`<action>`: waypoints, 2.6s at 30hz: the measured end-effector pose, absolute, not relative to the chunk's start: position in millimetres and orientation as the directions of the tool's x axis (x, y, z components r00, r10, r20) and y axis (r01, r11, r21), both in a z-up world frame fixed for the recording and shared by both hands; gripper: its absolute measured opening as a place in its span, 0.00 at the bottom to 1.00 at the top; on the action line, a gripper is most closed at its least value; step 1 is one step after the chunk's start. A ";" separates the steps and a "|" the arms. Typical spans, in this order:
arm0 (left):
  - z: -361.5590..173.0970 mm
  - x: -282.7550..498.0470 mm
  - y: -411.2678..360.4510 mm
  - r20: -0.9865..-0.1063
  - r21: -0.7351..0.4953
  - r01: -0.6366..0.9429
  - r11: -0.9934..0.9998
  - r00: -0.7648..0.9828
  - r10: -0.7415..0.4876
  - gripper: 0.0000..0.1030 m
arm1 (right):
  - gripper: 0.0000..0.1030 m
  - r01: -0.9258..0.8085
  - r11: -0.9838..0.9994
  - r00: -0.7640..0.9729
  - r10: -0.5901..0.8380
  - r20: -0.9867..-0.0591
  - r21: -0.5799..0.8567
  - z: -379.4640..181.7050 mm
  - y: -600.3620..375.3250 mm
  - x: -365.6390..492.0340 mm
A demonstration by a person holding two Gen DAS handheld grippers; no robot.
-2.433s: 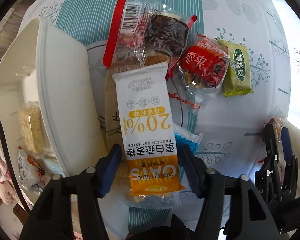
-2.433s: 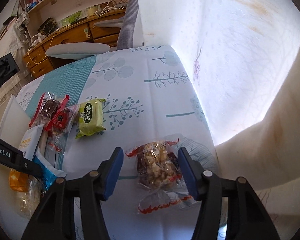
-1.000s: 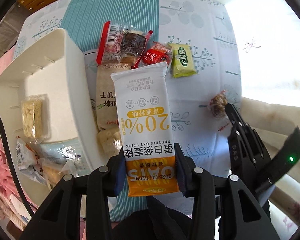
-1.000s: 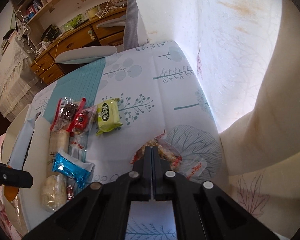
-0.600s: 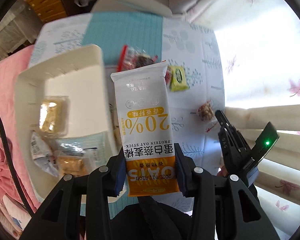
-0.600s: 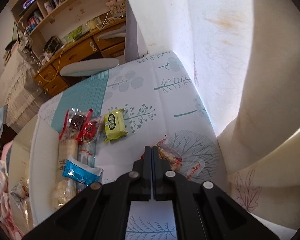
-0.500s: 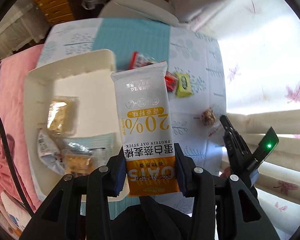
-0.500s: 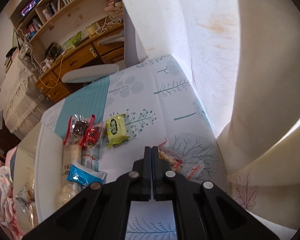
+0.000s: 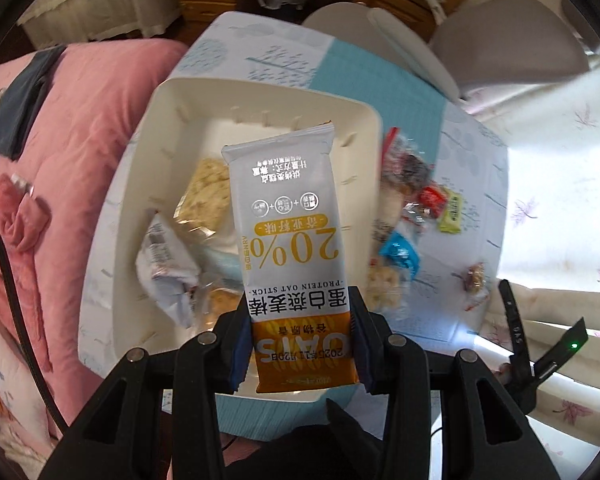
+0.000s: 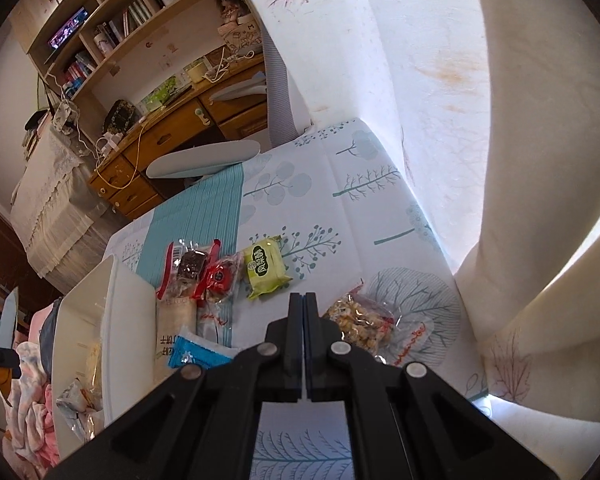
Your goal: Organize snacks
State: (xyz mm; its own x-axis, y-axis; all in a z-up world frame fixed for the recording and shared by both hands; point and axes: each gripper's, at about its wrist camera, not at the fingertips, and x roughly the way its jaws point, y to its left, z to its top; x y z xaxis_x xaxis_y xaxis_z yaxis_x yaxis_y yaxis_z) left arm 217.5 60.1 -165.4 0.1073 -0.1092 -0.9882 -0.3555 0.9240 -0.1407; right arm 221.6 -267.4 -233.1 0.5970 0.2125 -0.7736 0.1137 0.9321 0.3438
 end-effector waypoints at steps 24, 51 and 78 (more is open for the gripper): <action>-195.5 175.5 130.7 -0.996 -0.090 -0.492 0.866 0.035 -0.083 0.40 | 0.47 0.113 0.993 0.477 -0.027 -0.879 0.030 -296.6 -260.9 263.5; -201.4 203.0 128.4 -0.988 -0.135 -0.214 0.967 0.106 -0.114 0.40 | 0.00 0.250 0.951 0.565 0.009 -0.825 0.182 -247.2 -253.9 221.0; -172.7 301.7 -44.6 -0.969 -0.077 0.198 0.977 0.216 -0.120 0.81 | 0.60 0.069 0.997 0.473 -0.047 -0.880 -0.017 -276.7 -262.2 199.9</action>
